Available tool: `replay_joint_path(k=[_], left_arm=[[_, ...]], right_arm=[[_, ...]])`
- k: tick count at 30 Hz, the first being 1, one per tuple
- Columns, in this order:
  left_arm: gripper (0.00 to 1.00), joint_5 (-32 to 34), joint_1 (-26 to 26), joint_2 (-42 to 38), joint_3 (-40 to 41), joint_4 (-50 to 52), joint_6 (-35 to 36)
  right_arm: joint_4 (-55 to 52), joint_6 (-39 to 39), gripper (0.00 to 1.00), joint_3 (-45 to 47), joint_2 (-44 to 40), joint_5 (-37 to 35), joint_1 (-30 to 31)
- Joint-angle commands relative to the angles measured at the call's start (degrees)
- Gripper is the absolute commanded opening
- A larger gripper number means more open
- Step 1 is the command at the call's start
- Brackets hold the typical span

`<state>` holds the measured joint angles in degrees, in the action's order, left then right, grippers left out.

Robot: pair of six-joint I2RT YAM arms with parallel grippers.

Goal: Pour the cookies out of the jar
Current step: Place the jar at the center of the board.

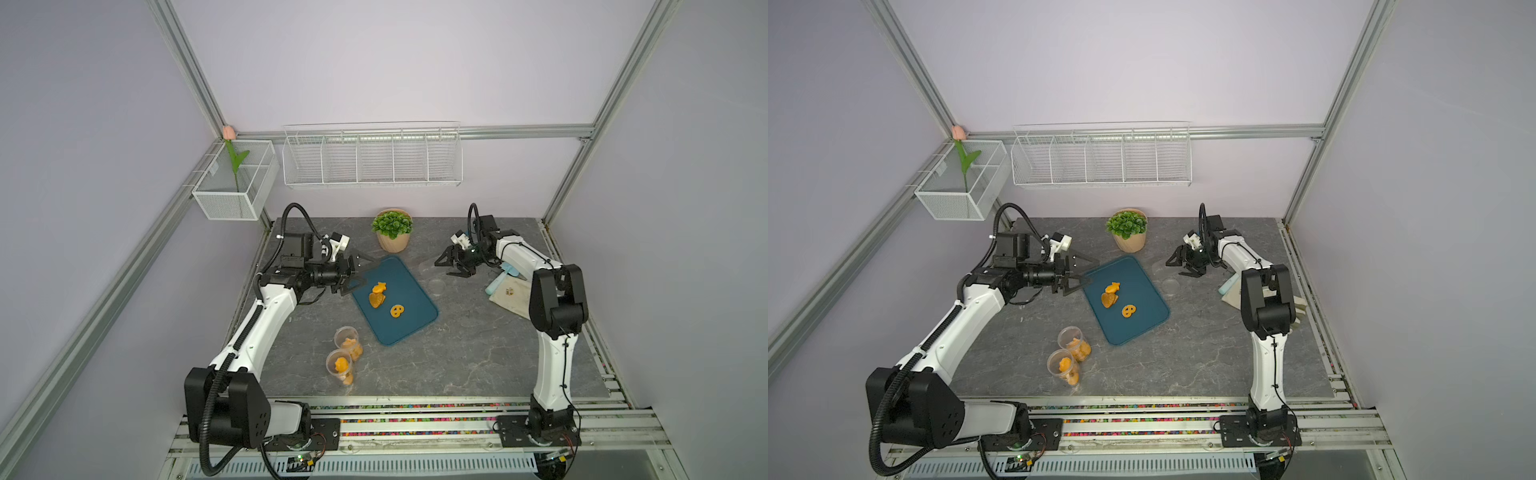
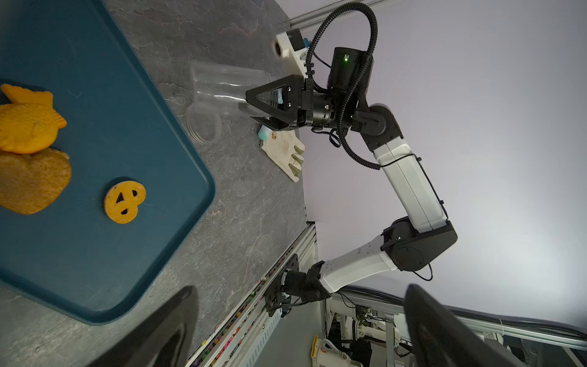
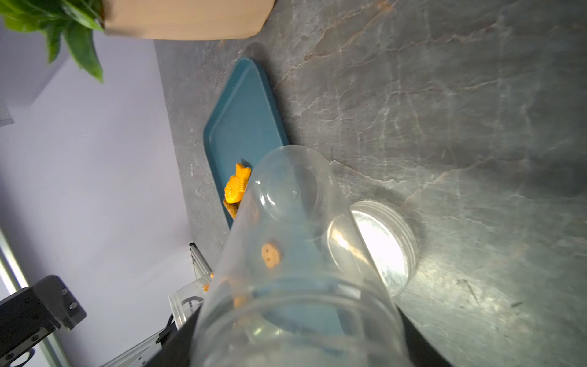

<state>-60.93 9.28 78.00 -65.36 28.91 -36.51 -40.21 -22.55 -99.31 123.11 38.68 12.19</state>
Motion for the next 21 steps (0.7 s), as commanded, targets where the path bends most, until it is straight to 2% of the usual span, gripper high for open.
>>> replay_joint_path(k=[1,12,21], left_arm=[[1.00,-0.6,-0.8,1.1,-0.1,1.1,2.0],[1.00,-0.7,-1.3,2.7,-0.4,2.2,3.5],[1.00,-0.5,-1.3,3.6,-1.3,3.6,4.8]], right_arm=[[-5.3,2.7,0.65,-2.9,1.0,-4.2,-0.1],[-18.0,8.5,0.65,-14.8,5.6,-16.5,2.3],[-27.2,13.0,0.66,-25.4,10.6,-27.1,7.2]])
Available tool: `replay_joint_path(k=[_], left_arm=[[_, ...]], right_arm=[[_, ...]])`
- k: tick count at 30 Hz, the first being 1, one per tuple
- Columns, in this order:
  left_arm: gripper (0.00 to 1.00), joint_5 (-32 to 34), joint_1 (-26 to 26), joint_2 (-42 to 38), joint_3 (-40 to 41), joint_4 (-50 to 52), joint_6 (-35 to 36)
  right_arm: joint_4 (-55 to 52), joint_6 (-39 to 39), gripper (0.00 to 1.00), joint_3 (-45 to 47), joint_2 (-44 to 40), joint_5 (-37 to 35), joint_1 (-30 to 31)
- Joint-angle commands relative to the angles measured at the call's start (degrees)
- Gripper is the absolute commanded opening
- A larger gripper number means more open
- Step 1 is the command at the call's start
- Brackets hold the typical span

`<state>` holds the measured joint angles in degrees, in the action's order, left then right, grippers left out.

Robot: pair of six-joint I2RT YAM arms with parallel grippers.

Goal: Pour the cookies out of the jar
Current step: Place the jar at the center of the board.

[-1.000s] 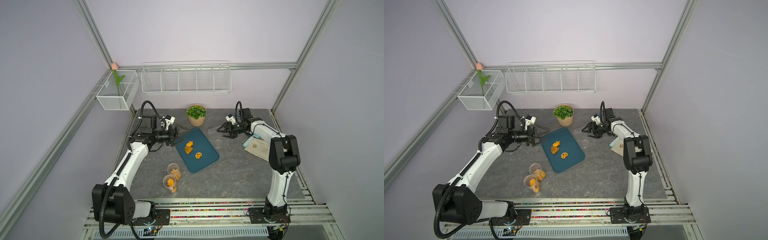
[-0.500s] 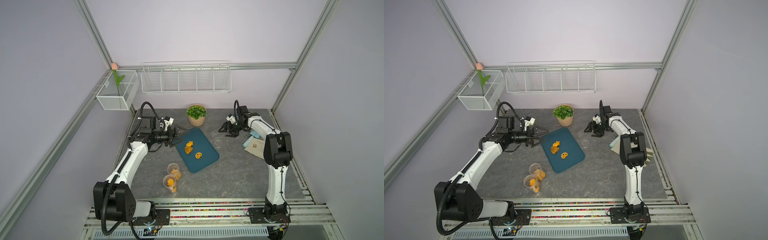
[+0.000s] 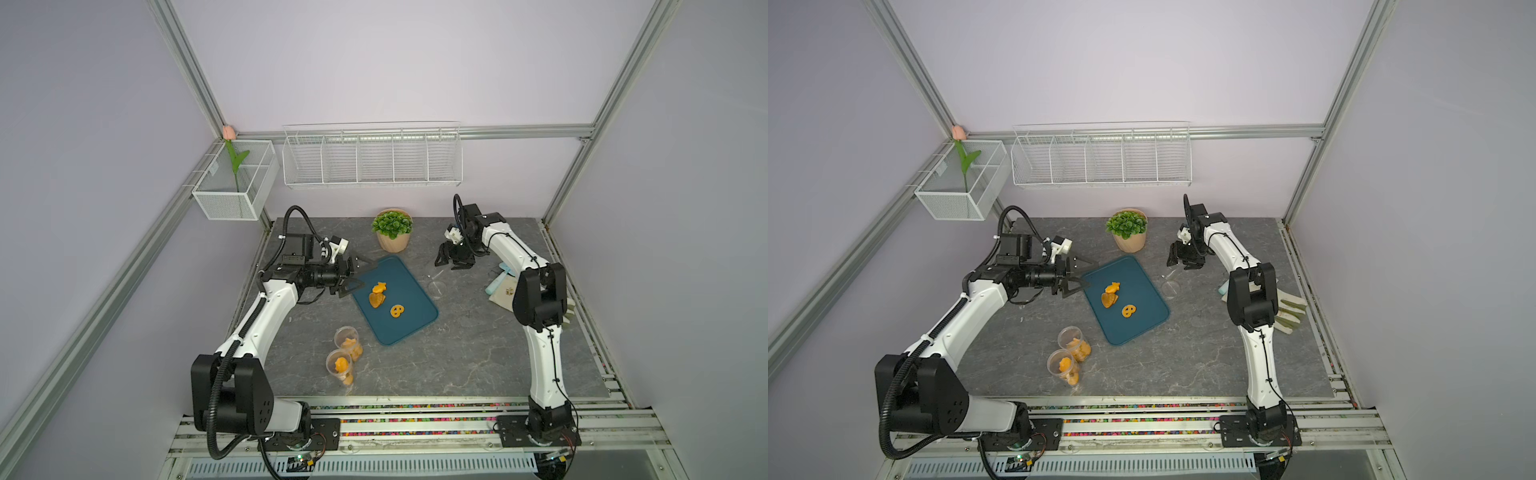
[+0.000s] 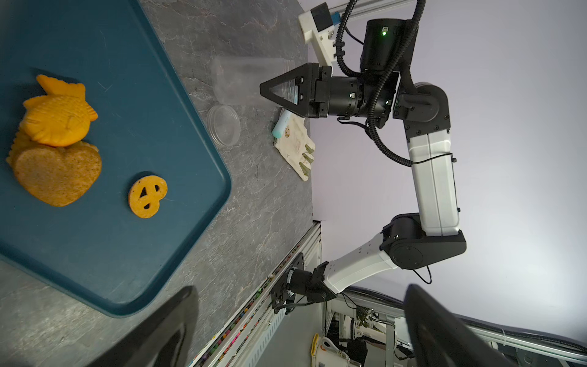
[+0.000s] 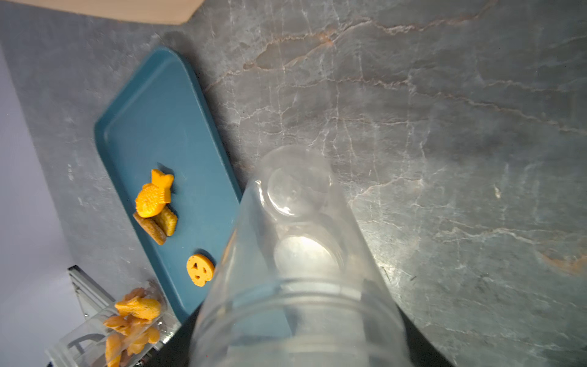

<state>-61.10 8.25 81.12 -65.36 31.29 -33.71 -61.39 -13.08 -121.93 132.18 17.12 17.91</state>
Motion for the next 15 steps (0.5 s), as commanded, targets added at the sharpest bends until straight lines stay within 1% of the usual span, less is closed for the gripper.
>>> replay_joint_path(k=[1,8,15], left_arm=[[1.00,-0.3,-0.2,0.5,-1.2,1.2,2.1],[1.00,-0.3,-0.3,0.3,-0.5,1.0,2.2],[1.00,-0.3,-0.3,0.2,-0.4,1.1,2.1]], right_arm=[[-6.9,4.0,0.66,-3.9,1.8,-7.0,2.1],[-10.2,5.7,0.68,-8.3,2.9,-14.6,5.7],[-12.2,6.6,0.74,-11.9,5.7,-15.4,8.2]])
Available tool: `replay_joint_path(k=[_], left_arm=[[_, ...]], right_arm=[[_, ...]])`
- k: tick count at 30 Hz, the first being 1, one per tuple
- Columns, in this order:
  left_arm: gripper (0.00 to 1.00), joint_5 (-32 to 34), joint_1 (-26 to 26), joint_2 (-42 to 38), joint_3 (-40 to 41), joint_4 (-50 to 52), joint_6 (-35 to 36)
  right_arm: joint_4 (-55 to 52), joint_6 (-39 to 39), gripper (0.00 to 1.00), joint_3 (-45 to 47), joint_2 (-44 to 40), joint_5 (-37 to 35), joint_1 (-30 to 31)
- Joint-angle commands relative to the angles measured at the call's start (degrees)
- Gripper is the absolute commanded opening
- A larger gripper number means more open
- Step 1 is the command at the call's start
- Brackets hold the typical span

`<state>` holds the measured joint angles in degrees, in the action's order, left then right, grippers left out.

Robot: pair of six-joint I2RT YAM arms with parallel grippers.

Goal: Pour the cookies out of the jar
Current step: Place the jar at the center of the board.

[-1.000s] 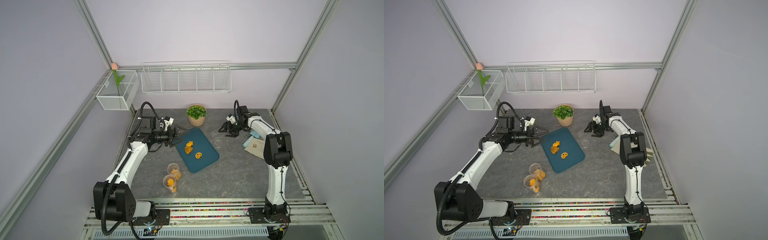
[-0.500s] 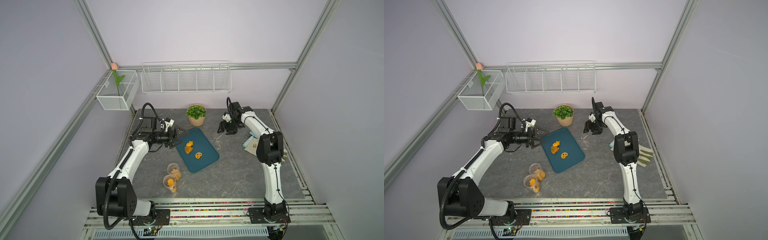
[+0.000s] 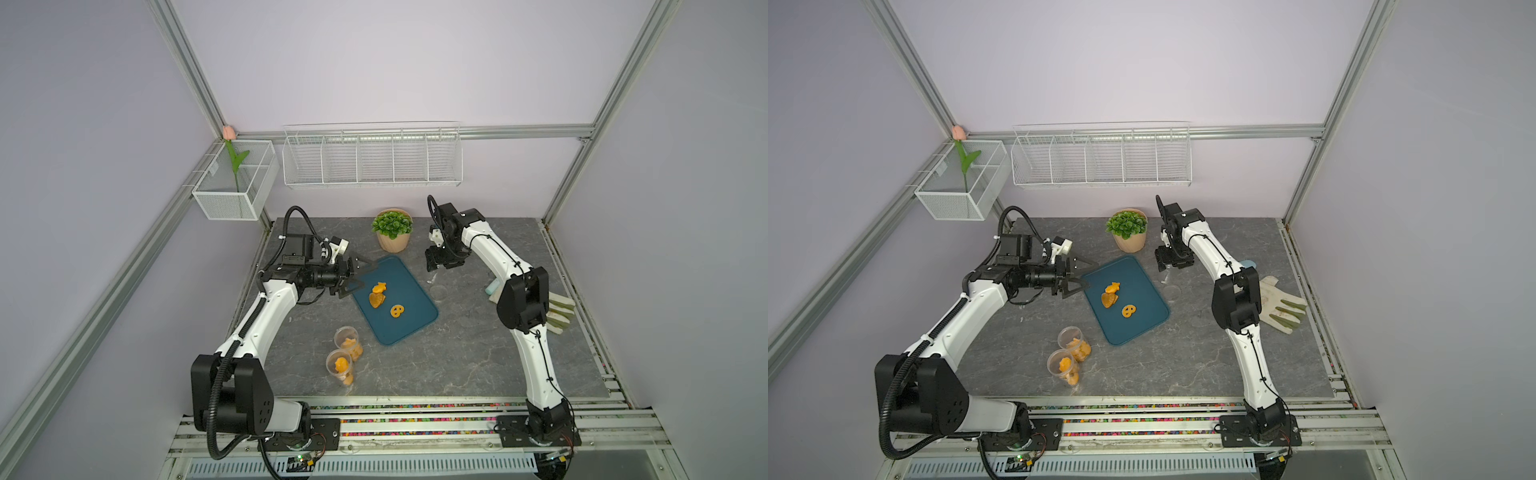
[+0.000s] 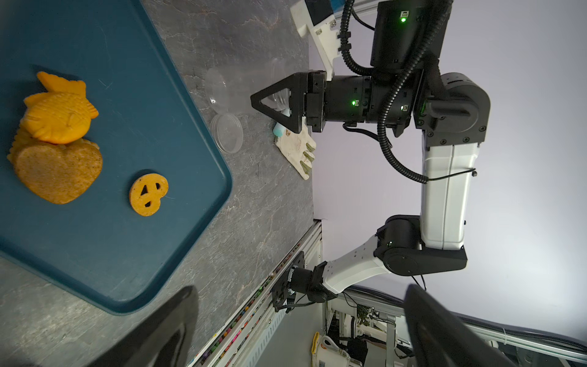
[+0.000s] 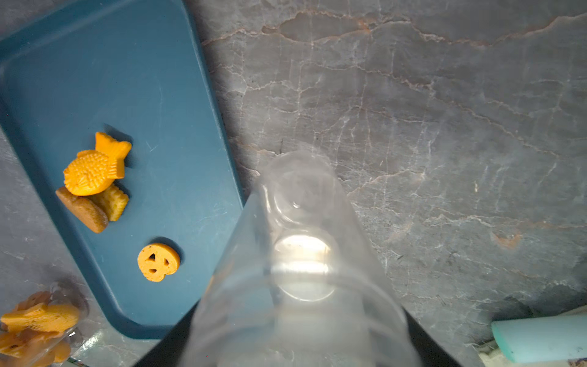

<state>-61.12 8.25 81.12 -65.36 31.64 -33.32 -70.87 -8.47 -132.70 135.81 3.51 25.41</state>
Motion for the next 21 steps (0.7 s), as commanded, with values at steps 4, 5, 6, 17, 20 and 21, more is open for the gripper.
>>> replay_joint_path(k=[4,5,6,17,20,21], left_arm=[[1.00,-0.2,-0.3,0.0,-0.3,1.0,1.8],[1.00,-0.2,-0.3,-0.1,-0.2,1.0,1.9],[1.00,-0.2,-0.3,-0.3,-0.1,1.0,1.9],[1.00,-0.1,-0.3,-0.5,0.3,1.0,1.9],[1.00,-0.1,-0.3,-0.4,0.2,1.0,2.0],[1.00,-0.1,-0.3,-0.5,0.2,1.0,2.0]], right_arm=[[-3.5,2.0,0.76,-2.7,3.4,-1.6,1.3],[-3.6,1.9,0.77,-3.0,3.6,-1.6,1.4],[-3.8,1.9,0.78,-3.2,3.8,-1.8,1.5],[-4.5,1.5,0.89,-3.5,2.4,-3.7,1.8],[-4.4,1.4,0.89,-3.4,1.5,-4.0,1.8],[-4.3,1.4,0.89,-3.4,1.2,-4.1,1.8]])
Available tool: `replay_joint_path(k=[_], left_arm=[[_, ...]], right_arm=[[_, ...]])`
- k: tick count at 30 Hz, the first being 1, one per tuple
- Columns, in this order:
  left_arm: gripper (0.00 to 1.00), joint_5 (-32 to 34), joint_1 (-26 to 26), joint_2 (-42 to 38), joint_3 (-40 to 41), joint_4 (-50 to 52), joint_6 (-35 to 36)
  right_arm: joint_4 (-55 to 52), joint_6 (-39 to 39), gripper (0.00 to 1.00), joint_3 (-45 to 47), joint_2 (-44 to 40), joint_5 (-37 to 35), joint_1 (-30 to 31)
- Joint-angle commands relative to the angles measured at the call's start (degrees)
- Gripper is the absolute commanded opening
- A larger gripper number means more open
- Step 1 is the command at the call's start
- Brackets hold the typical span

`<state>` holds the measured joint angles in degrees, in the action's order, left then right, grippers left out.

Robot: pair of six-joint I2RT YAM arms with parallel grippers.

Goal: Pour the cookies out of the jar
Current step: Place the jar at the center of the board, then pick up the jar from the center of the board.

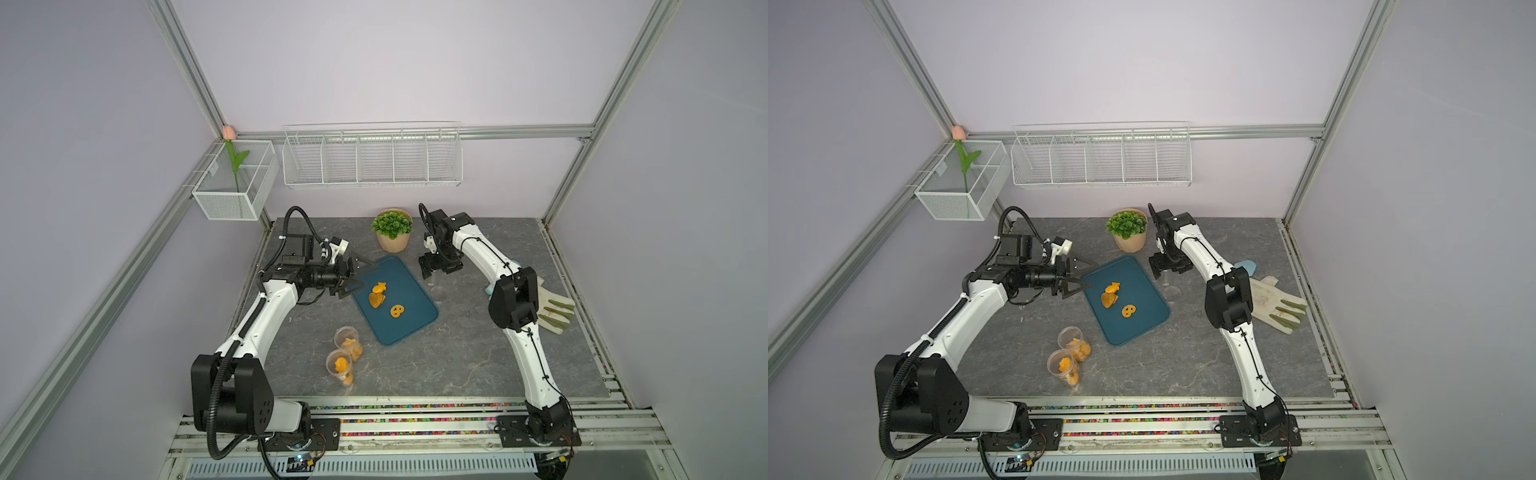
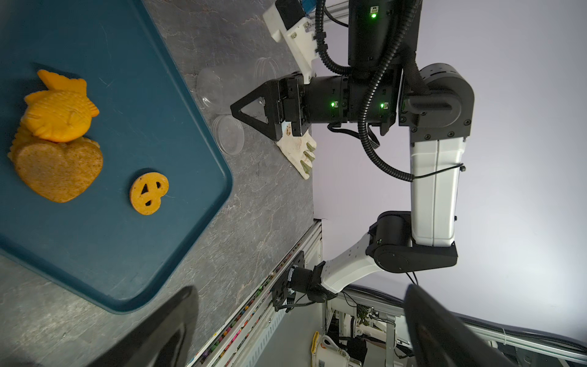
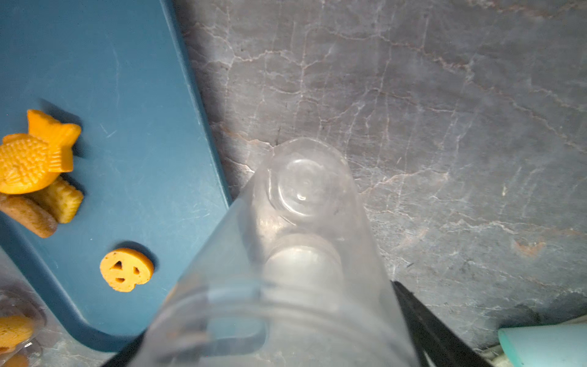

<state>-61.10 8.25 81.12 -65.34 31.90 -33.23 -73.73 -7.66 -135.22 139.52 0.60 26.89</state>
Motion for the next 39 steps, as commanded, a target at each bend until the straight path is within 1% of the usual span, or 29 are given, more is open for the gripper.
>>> replay_joint_path(k=[1,11,13,15,17,19,22,24,25,26,28,29,30,32,34,37,39], left_arm=[[1.00,-0.1,-0.3,-0.4,0.2,0.8,1.9],[1.00,0.1,-0.3,-0.3,0.0,1.1,2.4],[1.00,0.3,-0.3,-0.3,-0.3,1.5,2.8],[1.00,0.5,-0.3,-0.3,-0.5,2.2,3.4],[1.00,0.7,-0.3,-0.4,-0.8,2.5,3.8],[1.00,0.9,-0.3,-0.7,-0.8,2.9,4.0],[1.00,1.2,-0.4,-1.4,-0.8,3.4,4.4],[1.00,1.4,-0.6,-2.0,-0.7,3.9,4.8],[1.00,1.5,-0.7,-2.3,-0.5,4.2,4.9],[1.00,1.6,-0.7,-2.7,-0.3,4.3,5.1],[1.00,2.1,-0.8,-3.4,0.0,4.9,5.4],[1.00,2.4,-0.9,-3.9,0.2,5.4,5.7],[1.00,3.0,-0.9,-4.3,0.2,6.1,6.3],[1.00,5.6,-1.1,-5.3,-0.2,8.5,7.8],[1.00,10.9,-1.2,-6.4,-1.4,12.7,10.1],[1.00,23.1,-1.2,-7.6,-4.7,21.7,13.7],[1.00,31.0,-0.9,-8.9,-5.5,26.4,15.3]], right_arm=[[-1.4,0.4,0.89,-0.9,-3.0,-1.4,0.4],[0.6,-1.3,0.89,-0.7,-8.7,-1.1,0.4],[0.9,-2.3,0.89,-0.5,-10.4,-2.7,0.5],[2.2,-3.6,0.89,1.2,-13.7,-5.9,0.9],[6.0,-5.0,0.89,5.7,-18.4,-8.4,1.4],[11.6,-6.3,0.89,12.5,-24.1,-10.0,1.8],[23.2,-9.0,0.89,24.9,-33.8,-11.6,1.5],[31.6,-12.6,0.89,34.7,-40.9,-11.8,0.4],[35.2,-15.2,0.89,39.0,-44.1,-10.5,-0.8],[39.2,-18.6,0.89,43.5,-47.2,-7.3,-2.6],[43.8,-25.9,0.89,49.5,-50.9,2.8,-7.6],[45.4,-27.7,0.89,51.4,-51.8,8.5,-9.9],[45.8,-27.9,0.89,52.2,-52.4,13.3,-11.2],[43.0,-25.5,0.89,51.6,-53.0,17.3,-11.6],[39.7,-24.0,0.89,51.3,-53.9,19.9,-11.3],[34.7,-22.3,0.89,51.8,-56.0,19.5,-10.2],[31.0,-21.1,0.89,52.1,-57.3,16.8,-8.7]])
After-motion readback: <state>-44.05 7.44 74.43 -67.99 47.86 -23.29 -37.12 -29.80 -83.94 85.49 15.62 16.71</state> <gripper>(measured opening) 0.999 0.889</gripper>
